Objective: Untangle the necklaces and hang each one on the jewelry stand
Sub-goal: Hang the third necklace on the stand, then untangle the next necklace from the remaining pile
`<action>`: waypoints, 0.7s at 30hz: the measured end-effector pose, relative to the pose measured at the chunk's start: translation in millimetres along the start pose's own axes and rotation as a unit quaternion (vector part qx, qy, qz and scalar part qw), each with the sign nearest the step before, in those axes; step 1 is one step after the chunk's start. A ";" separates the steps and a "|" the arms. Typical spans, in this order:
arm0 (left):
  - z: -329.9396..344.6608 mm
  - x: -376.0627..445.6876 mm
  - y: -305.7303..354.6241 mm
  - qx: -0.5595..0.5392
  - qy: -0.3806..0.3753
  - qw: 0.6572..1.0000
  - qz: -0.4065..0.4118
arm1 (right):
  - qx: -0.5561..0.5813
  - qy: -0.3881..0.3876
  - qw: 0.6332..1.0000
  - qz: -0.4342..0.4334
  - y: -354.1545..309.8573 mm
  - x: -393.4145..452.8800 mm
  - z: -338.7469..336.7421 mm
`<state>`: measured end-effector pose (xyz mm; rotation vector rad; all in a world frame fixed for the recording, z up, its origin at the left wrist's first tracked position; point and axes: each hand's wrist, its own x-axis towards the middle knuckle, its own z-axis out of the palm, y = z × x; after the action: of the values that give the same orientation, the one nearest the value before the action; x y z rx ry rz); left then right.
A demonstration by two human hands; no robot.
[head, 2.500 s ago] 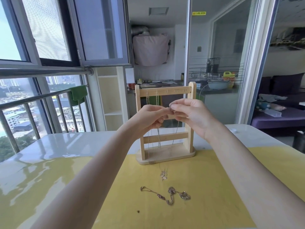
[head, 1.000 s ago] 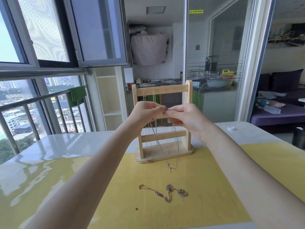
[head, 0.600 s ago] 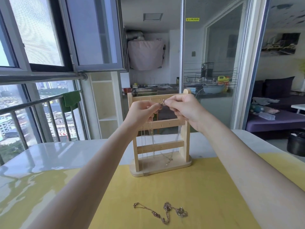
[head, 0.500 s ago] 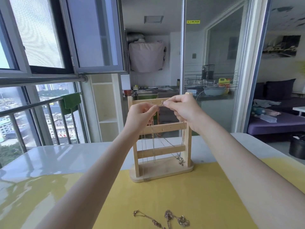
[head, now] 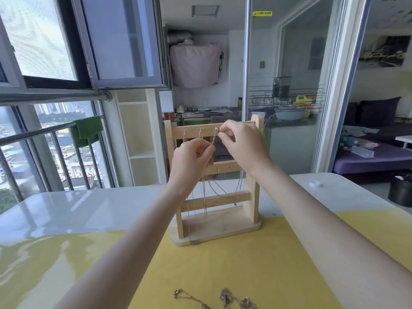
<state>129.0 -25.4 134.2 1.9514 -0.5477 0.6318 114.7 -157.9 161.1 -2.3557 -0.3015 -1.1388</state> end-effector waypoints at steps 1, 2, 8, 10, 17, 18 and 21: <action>1.8 -2.9 -1.7 -0.005 -0.006 1.000 -0.002 | 0.006 -0.007 1.000 -0.006 2.6 -6.4 2.5; 4.3 -5.2 -3.6 -0.014 -0.010 1.000 -0.008 | 0.020 -0.010 1.000 0.001 6.1 -12.7 5.0; 15.4 -28.3 -17.9 -0.074 -0.036 0.996 -0.043 | 0.236 -0.064 0.960 0.133 21.7 -45.0 8.4; 18.0 -42.1 -27.8 -0.093 -0.057 0.992 -0.067 | 0.287 -0.119 0.935 0.172 25.6 -54.4 10.5; 22.2 -82.5 -61.2 -0.100 -0.100 0.975 -0.169 | 0.259 -0.241 0.898 0.261 44.2 -102.8 41.9; 24.2 -84.6 -63.3 -0.093 -0.104 0.975 -0.173 | 0.240 -0.246 0.900 0.267 46.9 -106.8 46.5; 30.4 -87.1 -70.7 -0.056 -0.114 0.978 -0.168 | 0.210 -0.260 0.901 0.276 52.8 -115.3 56.1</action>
<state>112.0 -13.4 19.9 1.9601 -0.3705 0.1619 101.3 -171.0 23.7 -2.1013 -0.0344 -0.1440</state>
